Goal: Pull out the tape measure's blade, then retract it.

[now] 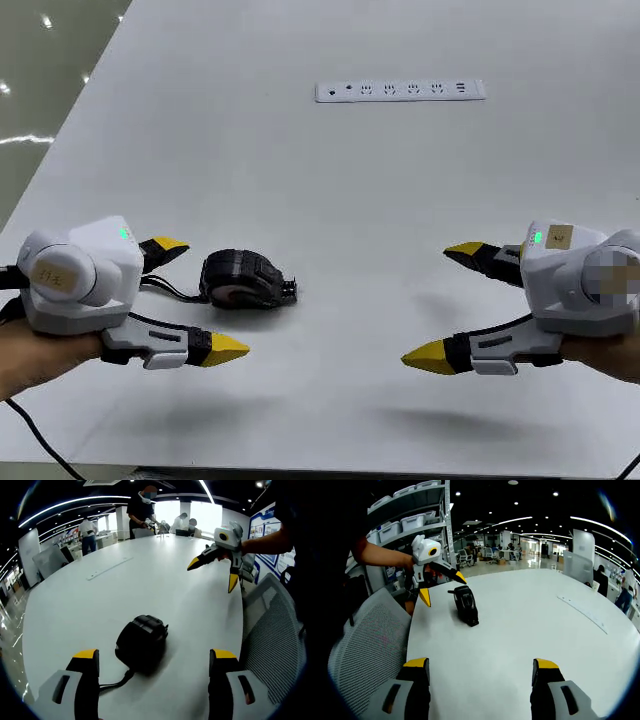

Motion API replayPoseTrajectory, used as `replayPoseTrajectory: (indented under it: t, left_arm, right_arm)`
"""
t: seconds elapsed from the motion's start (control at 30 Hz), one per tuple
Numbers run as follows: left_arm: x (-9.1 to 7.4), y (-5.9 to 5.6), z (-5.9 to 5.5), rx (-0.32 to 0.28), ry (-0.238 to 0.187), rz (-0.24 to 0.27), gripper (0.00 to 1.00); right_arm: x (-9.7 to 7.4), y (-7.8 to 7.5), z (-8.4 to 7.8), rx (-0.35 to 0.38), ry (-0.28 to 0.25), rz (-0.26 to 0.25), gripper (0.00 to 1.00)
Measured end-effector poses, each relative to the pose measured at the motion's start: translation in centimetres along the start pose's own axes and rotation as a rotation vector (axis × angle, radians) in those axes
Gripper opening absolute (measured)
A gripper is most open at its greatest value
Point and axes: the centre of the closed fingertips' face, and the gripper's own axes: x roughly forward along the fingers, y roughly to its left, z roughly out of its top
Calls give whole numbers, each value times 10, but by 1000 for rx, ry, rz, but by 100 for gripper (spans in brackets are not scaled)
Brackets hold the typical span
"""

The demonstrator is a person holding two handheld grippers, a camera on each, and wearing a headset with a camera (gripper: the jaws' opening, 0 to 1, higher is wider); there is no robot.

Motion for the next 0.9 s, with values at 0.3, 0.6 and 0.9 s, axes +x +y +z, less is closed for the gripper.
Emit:
replayPoseTrajectory:
  t: [0.3,0.6,0.9]
  left_arm:
    - [7,3,-1,57,43,-51,76]
    - [11,8,-4,116,94,-96,65]
    - [15,11,-6,180,137,-147,51]
  right_arm:
    - [15,0,4,-56,19,54,77]
    - [30,2,5,-114,48,101,69]
    - [46,3,9,-152,62,140,61]
